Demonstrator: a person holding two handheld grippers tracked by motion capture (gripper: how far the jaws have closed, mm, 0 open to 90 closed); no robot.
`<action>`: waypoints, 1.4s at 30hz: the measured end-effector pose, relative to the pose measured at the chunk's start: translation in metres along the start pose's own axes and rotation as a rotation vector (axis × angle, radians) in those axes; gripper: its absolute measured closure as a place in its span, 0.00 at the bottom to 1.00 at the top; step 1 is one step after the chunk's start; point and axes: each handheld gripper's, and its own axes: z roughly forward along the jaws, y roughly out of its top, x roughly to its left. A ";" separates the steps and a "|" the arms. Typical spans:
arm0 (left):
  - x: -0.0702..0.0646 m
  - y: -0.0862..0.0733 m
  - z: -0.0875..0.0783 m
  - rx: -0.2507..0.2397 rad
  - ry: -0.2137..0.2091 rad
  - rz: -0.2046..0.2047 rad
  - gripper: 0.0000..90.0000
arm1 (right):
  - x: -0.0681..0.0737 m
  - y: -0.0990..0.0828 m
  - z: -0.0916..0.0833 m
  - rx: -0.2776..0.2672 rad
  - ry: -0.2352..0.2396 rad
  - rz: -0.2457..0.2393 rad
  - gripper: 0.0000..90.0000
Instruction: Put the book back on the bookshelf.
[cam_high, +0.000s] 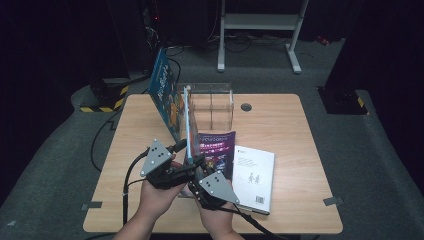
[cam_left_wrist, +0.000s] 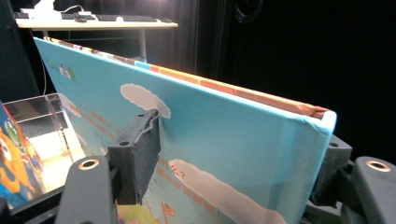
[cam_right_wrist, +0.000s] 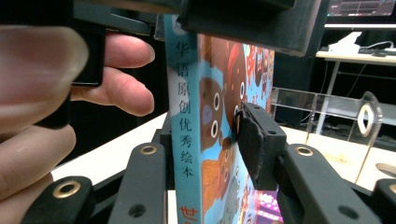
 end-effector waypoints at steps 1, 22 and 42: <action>0.001 -0.001 -0.001 -0.005 -0.001 -0.003 0.36 | 0.001 0.000 0.001 0.002 0.001 -0.003 0.70; -0.010 -0.021 -0.010 0.008 0.008 0.075 0.43 | 0.002 -0.014 -0.001 0.042 0.071 0.010 0.60; -0.011 -0.021 -0.009 0.004 0.017 0.074 0.44 | -0.021 -0.017 -0.052 0.041 0.128 0.019 0.52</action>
